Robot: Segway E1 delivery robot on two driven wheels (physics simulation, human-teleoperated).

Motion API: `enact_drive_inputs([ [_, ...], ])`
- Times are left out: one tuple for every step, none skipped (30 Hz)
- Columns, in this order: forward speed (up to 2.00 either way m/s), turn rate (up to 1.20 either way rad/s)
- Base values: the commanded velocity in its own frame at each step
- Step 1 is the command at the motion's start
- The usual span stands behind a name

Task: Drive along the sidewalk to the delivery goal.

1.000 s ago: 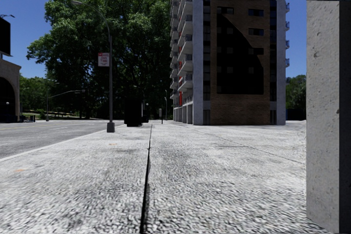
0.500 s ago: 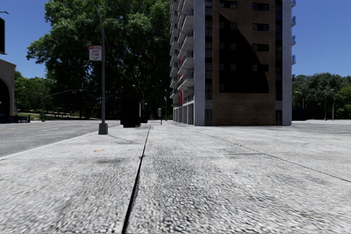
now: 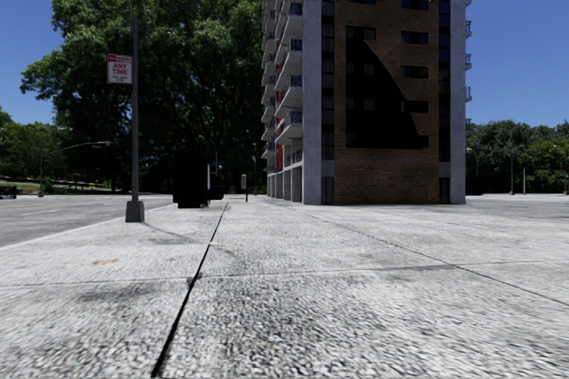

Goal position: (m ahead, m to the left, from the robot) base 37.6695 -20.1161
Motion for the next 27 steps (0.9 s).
enact_drive_inputs([
  [2.00,-1.16],
  [2.00,-1.16],
  [2.00,-1.16],
  [2.00,-1.16],
  [2.00,-1.16],
  [2.00,-1.16],
  [2.00,-1.16],
  [2.00,-1.16],
  [2.00,-1.16],
  [2.00,-0.66],
  [2.00,-0.25],
  [2.00,-0.11],
  [2.00,-0.08],
  [2.00,-0.07],
  [2.00,-0.06],
  [2.00,-0.05],
  [2.00,0.00],
  [2.00,0.00],
  [2.00,0.00],
  [2.00,0.00],
  [2.00,0.00],
  [2.00,0.00],
  [2.00,0.00],
  [2.00,0.00],
  [2.00,0.00],
  [2.00,0.00],
  [2.00,0.00],
])
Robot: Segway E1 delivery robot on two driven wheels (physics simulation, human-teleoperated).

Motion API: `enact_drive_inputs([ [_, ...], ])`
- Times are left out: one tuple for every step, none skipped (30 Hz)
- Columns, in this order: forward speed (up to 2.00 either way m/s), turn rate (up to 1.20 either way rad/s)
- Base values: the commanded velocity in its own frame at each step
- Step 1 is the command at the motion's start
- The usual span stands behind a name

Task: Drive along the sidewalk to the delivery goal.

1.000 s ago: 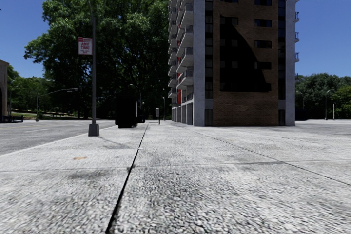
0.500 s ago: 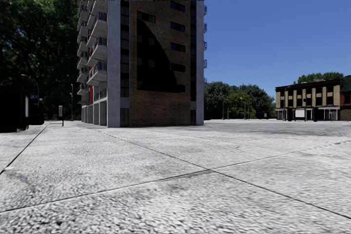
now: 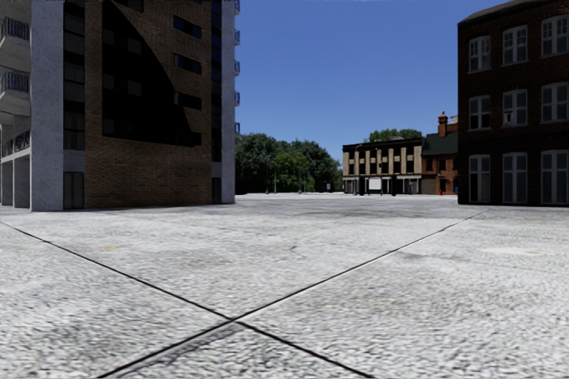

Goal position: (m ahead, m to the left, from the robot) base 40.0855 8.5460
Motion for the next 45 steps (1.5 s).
enact_drive_inputs([
  [2.00,0.00],
  [2.00,0.00],
  [2.00,0.00],
  [2.00,0.00],
  [2.00,0.00],
  [2.00,0.00],
  [2.00,0.00],
  [2.00,0.00],
  [2.00,0.00],
  [2.00,0.00],
  [2.00,0.00],
  [2.00,0.00],
  [2.00,0.00],
  [2.00,0.00],
  [2.00,0.00],
  [2.00,0.00],
  [2.00,0.00],
  [2.00,0.00],
  [2.00,0.00],
  [2.00,0.00],
  [2.00,0.00],
  [2.00,0.00],
  [2.00,0.00],
  [2.00,0.00],
  [2.00,0.00],
  [2.00,0.00],
  [2.00,0.00],
  [2.00,0.00],
  [2.00,0.00],
  [2.00,0.00],
  [2.00,0.00],
  [2.00,0.00],
  [2.00,0.00],
  [2.00,0.00],
  [2.00,0.00],
  [2.00,0.00],
  [2.00,0.00],
  [2.00,0.00],
  [2.00,0.00],
  [2.00,0.00],
  [2.00,0.00],
  [2.00,0.00],
  [2.00,0.00],
  [2.00,0.00],
  [2.00,0.00],
])
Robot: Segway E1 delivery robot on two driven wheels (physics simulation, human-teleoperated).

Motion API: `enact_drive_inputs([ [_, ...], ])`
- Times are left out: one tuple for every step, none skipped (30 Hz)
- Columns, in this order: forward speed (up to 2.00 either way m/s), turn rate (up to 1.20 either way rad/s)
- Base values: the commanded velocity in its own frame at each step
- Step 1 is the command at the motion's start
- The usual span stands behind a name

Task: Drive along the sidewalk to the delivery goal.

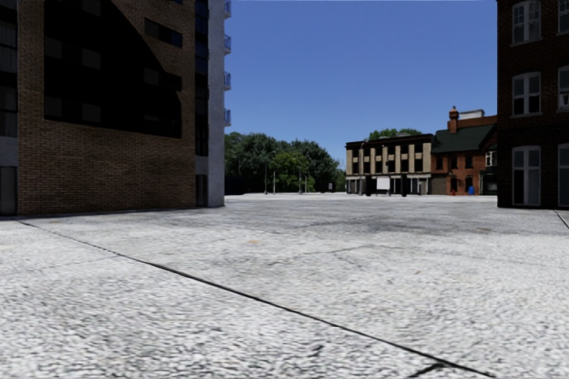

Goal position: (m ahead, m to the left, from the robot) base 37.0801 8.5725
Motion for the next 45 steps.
enact_drive_inputs([
  [2.00,0.00],
  [2.00,0.00],
  [2.00,0.00],
  [2.00,0.00],
  [2.00,0.00],
  [2.00,0.00],
  [2.00,0.00],
  [2.00,0.00],
  [2.00,0.00],
  [2.00,0.00],
  [2.00,0.00],
  [2.00,0.00],
  [2.00,0.00],
  [2.00,0.00],
  [2.00,0.00],
  [2.00,0.00],
  [2.00,0.00],
  [2.00,0.00],
  [2.00,0.00],
  [2.00,0.00],
  [2.00,0.00],
  [2.00,0.00],
  [2.00,0.00],
  [2.00,0.00],
  [2.00,0.00],
  [2.00,0.00],
  [2.00,0.00],
  [2.00,0.00],
  [2.00,0.00],
  [2.00,0.00],
  [2.00,0.00],
  [2.00,0.00],
  [2.00,0.00],
  [2.00,0.00],
  [2.00,0.00],
  [2.00,0.00],
  [2.00,0.00],
  [2.00,0.00],
  [2.00,0.00],
  [2.00,0.00],
  [2.00,0.00],
  [2.00,0.00],
  [2.00,0.00],
  [2.00,0.00],
  [2.00,0.00],
])
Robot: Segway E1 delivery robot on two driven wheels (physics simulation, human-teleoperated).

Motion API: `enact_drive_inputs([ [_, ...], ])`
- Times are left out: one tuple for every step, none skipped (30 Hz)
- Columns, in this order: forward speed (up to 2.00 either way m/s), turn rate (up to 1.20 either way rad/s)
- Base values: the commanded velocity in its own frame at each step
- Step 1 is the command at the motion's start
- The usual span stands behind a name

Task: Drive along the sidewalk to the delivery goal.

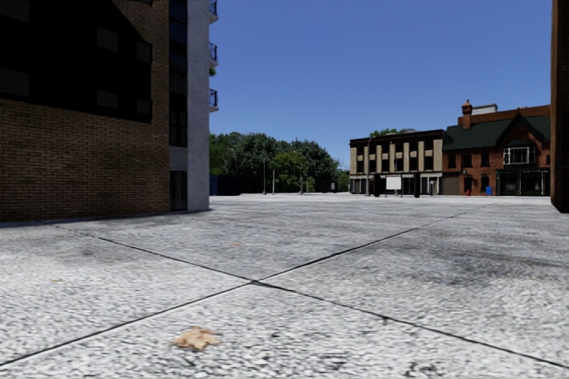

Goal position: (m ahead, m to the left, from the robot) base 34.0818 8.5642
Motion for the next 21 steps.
enact_drive_inputs([
  [2.00,0.00],
  [2.00,0.00],
  [2.00,0.00],
  [2.00,0.00],
  [2.00,0.00],
  [2.00,0.00],
  [2.00,0.00],
  [2.00,0.00],
  [2.00,0.00],
  [2.00,0.00],
  [2.00,0.00],
  [2.00,0.00],
  [2.00,0.00],
  [2.00,0.00],
  [2.00,0.00],
  [2.00,0.00],
  [2.00,0.00],
  [2.00,0.00],
  [2.00,0.00],
  [2.00,0.00],
  [2.00,0.00],
])
